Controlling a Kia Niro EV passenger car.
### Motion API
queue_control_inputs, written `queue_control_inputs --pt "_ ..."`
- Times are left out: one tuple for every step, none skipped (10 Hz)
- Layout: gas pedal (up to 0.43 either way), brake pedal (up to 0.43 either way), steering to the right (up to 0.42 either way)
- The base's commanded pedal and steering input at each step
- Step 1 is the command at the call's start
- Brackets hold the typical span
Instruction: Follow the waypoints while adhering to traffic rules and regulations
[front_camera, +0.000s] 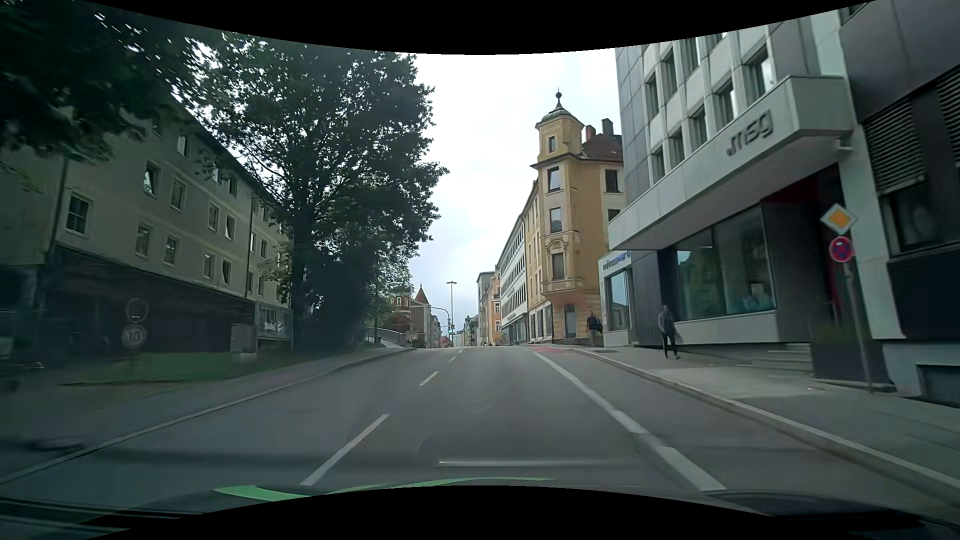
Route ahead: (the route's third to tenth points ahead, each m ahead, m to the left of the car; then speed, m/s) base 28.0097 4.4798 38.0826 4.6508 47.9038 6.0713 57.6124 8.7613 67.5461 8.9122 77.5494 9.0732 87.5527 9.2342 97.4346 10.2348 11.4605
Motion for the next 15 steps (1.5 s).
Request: queue_control_inputs --pt "0.020 0.000 -0.005" --pt "0.000 0.000 -0.005" --pt "0.000 0.000 -0.006" --pt "0.000 0.000 -0.007" --pt "0.000 0.000 -0.008" --pt "0.000 0.000 -0.008" --pt "0.000 0.000 -0.008" --pt "0.000 0.000 -0.008" --pt "0.000 0.000 -0.008" --pt "0.000 0.000 -0.008" --pt "0.000 0.000 -0.008" --pt "0.000 0.000 -0.008" --pt "0.000 0.000 -0.008" --pt "0.000 0.000 -0.008" --pt "0.000 0.000 -0.008"
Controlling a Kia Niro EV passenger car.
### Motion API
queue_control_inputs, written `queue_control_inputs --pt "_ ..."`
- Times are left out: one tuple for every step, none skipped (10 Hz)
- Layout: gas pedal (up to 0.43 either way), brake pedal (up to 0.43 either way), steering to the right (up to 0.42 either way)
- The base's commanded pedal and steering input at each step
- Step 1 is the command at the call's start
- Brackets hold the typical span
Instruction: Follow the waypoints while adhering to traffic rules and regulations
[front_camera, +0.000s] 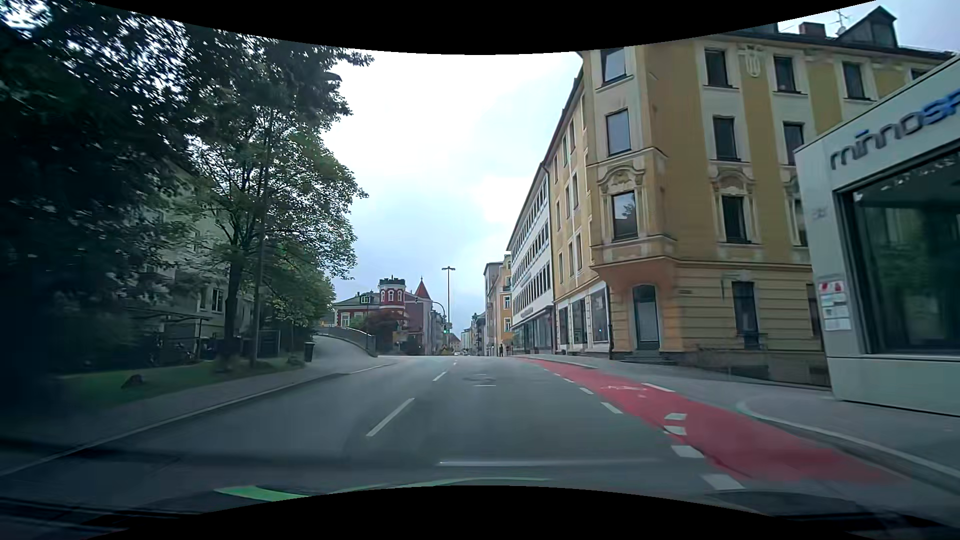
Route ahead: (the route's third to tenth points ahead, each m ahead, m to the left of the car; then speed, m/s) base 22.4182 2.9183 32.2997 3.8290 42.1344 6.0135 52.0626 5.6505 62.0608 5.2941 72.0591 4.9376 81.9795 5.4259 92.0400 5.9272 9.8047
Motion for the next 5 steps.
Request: queue_control_inputs --pt "0.008 0.000 -0.008" --pt "0.020 0.000 -0.008" --pt "0.039 0.000 -0.009" --pt "0.047 0.000 -0.009" --pt "0.047 0.000 -0.009"
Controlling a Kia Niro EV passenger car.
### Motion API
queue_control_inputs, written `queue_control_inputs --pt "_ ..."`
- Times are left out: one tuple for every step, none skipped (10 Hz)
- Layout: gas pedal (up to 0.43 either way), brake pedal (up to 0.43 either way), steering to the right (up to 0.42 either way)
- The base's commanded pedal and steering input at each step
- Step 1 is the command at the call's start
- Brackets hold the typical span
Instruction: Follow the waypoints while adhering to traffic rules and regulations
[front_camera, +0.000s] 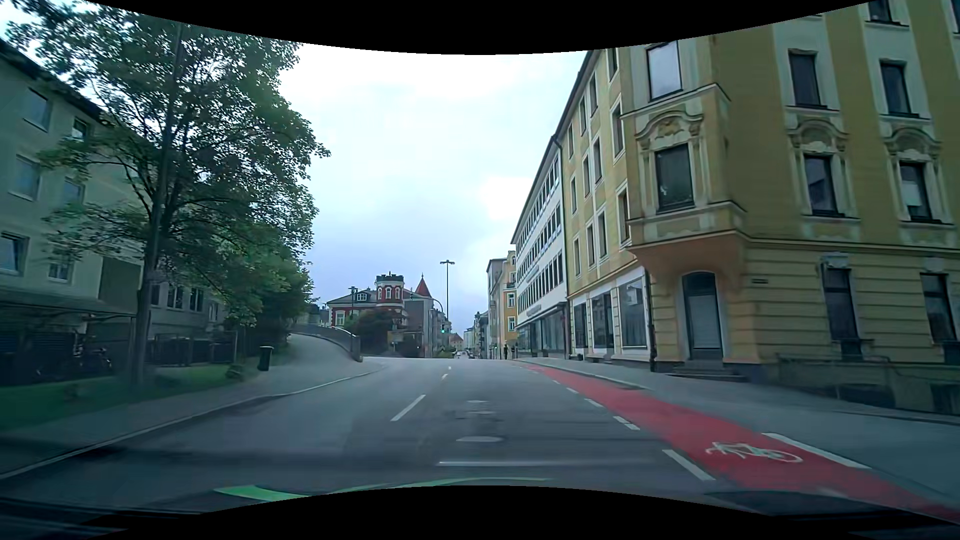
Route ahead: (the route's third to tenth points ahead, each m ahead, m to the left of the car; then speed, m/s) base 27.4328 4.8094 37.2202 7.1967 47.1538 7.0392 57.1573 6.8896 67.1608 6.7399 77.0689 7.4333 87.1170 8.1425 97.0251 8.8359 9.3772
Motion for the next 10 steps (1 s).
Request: queue_control_inputs --pt "0.059 0.000 -0.010" --pt "0.067 0.000 -0.012" --pt "0.067 0.000 -0.012" --pt "0.067 0.000 -0.012" --pt "0.067 0.000 -0.012" --pt "0.067 0.000 -0.012" --pt "0.079 0.000 -0.013" --pt "0.098 0.000 -0.013" --pt "0.098 0.000 -0.014" --pt "0.098 0.000 -0.015"
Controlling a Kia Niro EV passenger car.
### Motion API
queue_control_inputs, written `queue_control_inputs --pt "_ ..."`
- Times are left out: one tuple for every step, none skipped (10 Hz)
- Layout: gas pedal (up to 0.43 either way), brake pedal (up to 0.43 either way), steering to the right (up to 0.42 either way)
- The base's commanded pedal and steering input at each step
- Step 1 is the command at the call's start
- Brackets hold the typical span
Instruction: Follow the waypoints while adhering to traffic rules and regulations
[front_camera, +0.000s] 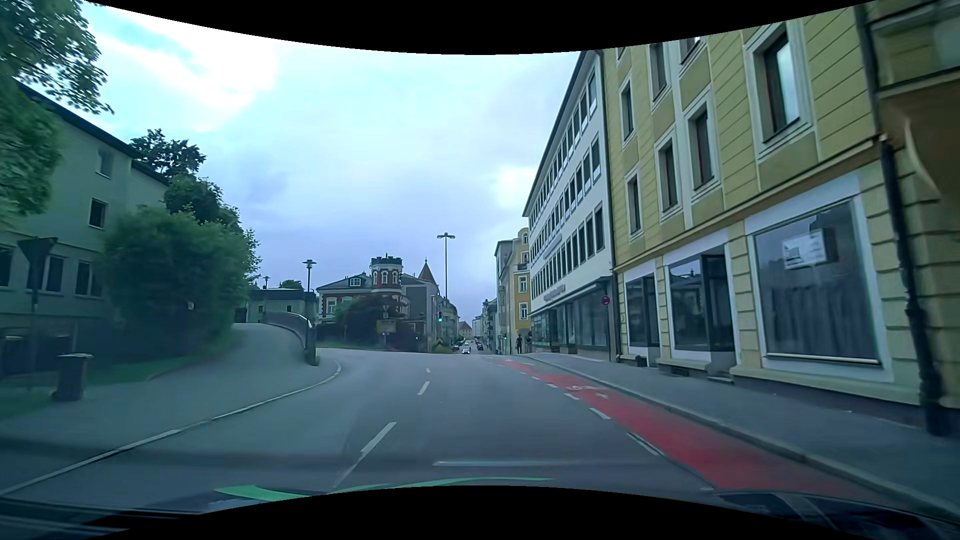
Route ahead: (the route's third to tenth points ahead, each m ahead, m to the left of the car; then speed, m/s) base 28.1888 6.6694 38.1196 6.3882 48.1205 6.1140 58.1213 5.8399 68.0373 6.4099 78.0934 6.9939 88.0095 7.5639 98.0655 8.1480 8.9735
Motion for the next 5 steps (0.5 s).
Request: queue_control_inputs --pt "0.098 0.000 -0.017" --pt "0.098 0.000 -0.017" --pt "0.110 0.000 -0.017" --pt "0.110 0.000 -0.017" --pt "0.110 0.000 -0.017"
